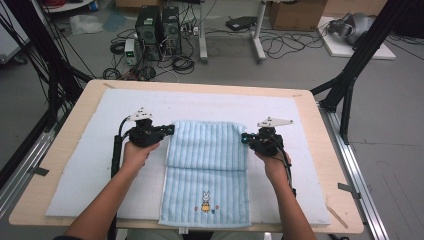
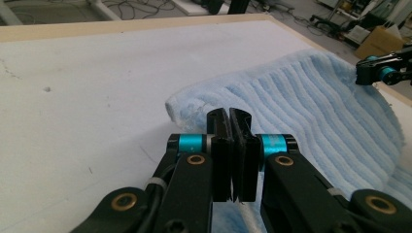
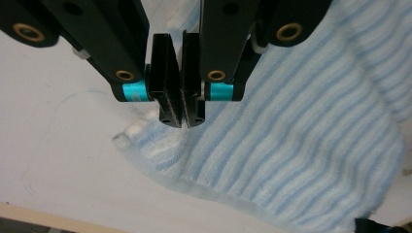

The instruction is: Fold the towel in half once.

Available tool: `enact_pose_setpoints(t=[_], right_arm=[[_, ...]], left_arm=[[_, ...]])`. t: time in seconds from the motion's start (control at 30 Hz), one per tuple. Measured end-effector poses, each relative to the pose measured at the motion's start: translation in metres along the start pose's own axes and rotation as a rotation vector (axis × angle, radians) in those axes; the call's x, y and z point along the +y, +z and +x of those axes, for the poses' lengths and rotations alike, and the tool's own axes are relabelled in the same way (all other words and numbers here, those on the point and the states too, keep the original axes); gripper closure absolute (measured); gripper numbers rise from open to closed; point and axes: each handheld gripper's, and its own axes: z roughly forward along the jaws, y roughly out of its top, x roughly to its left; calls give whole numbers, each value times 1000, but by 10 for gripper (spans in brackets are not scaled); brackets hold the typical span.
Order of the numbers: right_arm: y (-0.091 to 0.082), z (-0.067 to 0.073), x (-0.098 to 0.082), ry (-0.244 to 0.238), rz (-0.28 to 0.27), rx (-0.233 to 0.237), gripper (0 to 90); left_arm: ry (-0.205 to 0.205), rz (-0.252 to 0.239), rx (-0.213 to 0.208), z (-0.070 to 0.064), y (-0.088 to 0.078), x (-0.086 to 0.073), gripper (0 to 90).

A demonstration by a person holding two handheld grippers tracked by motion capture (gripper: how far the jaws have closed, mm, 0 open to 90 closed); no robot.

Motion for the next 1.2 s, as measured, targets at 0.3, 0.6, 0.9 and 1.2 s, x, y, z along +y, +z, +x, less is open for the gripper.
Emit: enact_pose_setpoints(t=[0.3,0.6,0.9,1.2], right_arm=[[-23,15,-14,-4,-31,38,866],[-39,35,-37,-3,-32,60,865],[-62,62,-61,-17,-18,81,866],[-78,80,-92,-1,17,103,866]], left_arm=[[-1,-16,-34,-12,-24,-10,873],[-3,-3,-52,-33,-46,-36,872],[8,20,-65,-56,-69,-62,872],[18,81,-84,-74,-81,-90,871]])
